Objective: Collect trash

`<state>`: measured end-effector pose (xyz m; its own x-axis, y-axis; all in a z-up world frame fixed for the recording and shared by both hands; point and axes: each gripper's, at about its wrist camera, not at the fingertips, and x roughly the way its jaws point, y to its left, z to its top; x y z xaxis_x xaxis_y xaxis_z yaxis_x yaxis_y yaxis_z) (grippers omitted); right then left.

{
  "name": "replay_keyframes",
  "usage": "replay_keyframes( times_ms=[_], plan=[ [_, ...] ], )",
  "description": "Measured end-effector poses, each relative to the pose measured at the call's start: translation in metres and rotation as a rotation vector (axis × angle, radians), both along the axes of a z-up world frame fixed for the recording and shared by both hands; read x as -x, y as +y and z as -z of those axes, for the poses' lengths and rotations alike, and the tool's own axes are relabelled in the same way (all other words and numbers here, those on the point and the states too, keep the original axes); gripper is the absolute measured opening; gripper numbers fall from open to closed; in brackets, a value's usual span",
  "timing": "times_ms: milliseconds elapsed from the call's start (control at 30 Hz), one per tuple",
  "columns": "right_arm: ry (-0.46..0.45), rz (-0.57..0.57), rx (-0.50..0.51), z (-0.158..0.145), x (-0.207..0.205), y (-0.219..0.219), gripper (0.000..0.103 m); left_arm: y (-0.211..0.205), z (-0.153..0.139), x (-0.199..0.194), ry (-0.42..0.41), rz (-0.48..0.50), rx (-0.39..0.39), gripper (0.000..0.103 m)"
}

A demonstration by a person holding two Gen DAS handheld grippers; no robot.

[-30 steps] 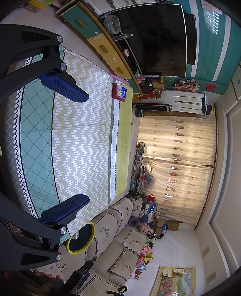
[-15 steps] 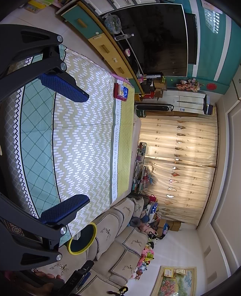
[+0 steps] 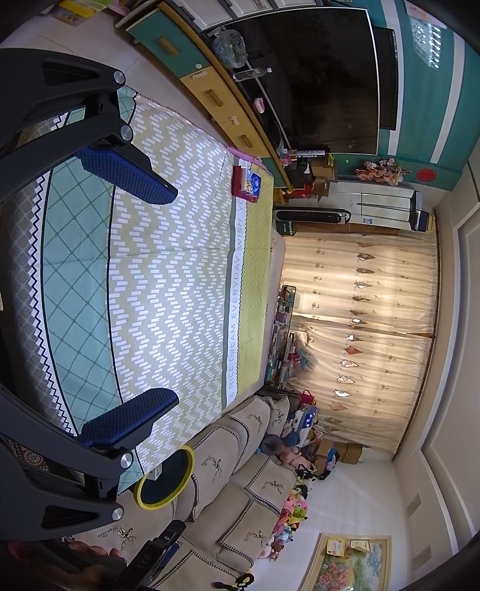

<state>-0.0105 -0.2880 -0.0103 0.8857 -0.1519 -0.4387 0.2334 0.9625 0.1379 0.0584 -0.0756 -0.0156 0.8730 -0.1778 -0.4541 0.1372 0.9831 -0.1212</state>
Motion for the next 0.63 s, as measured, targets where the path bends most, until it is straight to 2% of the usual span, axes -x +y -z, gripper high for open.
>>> replay_keyframes(
  times_ms=[233,367,500,633],
  plan=[
    [0.013,-0.008,-0.004,0.004,-0.002,-0.001,0.096,0.001,0.002,-0.002,-0.019,0.024,0.025,0.098],
    [0.015,-0.018,-0.005,0.003,-0.004,-0.003,0.096,-0.002,0.004,-0.005,-0.014,0.026,0.01,0.098],
    [0.026,-0.105,-0.04,-0.006,-0.025,-0.003,0.096,0.002,0.003,-0.035,0.041,0.028,0.003,0.098],
    [0.08,-0.193,-0.036,-0.014,-0.082,0.01,0.096,0.006,0.008,-0.086,0.089,-0.018,-0.038,0.098]
  ],
)
